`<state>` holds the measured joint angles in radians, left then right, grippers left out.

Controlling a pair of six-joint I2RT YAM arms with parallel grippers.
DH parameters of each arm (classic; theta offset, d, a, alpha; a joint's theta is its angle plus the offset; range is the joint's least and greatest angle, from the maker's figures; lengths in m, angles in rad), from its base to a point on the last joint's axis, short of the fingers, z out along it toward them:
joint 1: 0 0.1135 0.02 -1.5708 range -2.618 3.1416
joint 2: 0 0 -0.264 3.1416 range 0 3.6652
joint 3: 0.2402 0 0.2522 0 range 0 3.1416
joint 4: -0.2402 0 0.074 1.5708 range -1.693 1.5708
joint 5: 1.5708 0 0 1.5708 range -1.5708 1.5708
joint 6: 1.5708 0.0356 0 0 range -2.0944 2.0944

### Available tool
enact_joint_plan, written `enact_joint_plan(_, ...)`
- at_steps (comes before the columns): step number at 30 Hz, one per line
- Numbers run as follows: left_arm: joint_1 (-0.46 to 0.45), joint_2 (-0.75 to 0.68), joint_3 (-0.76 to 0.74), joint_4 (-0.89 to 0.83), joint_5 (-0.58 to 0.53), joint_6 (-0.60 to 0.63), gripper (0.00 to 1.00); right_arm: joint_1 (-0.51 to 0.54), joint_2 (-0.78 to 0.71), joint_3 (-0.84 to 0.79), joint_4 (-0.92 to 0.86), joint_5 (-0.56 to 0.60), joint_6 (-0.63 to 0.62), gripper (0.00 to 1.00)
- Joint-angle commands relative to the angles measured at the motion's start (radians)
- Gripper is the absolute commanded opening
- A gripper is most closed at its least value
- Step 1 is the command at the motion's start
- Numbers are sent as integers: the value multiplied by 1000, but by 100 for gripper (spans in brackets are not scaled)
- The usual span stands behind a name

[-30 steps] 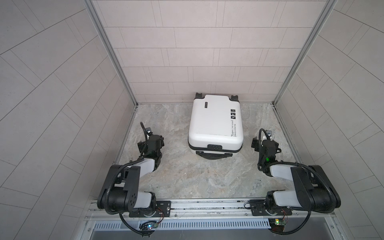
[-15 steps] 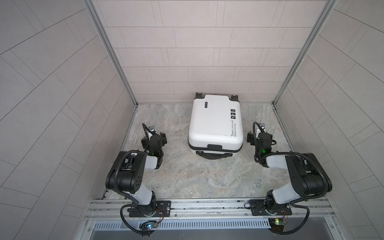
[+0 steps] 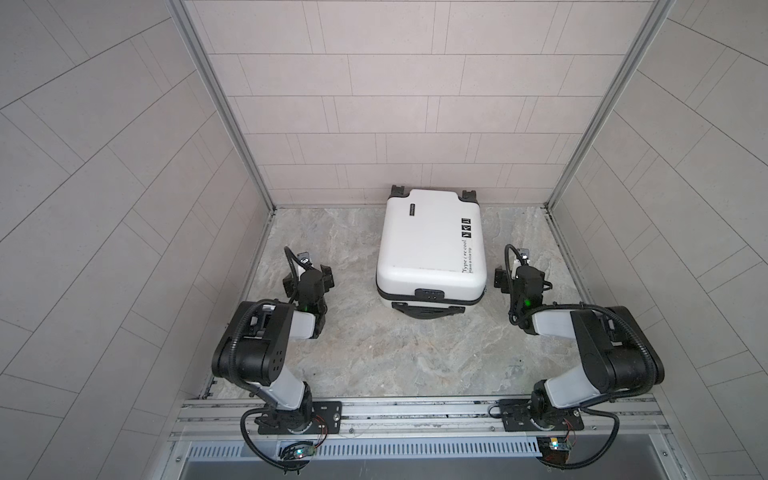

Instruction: Pack the luggage

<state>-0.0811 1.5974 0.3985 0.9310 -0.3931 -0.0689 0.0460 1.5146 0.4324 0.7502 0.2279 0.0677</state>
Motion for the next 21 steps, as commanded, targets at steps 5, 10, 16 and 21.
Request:
enact_joint_plan(5, -1, -4, -12, 28, -2, 19, 100, 7, -3, -10, -9, 8, -6, 99)
enact_joint_plan(10, -1, -4, -12, 28, -1, 20, 100, 7, -2, -8, -9, 8, -7, 100)
enact_joint_plan(16, 0, 15, 17, -13, -4, 18, 100, 7, -2, -7, -11, 8, -6, 100)
enact_joint_plan(21, 1, 5, 6, -1, -4, 20, 100, 8, -2, -7, -9, 8, -7, 100)
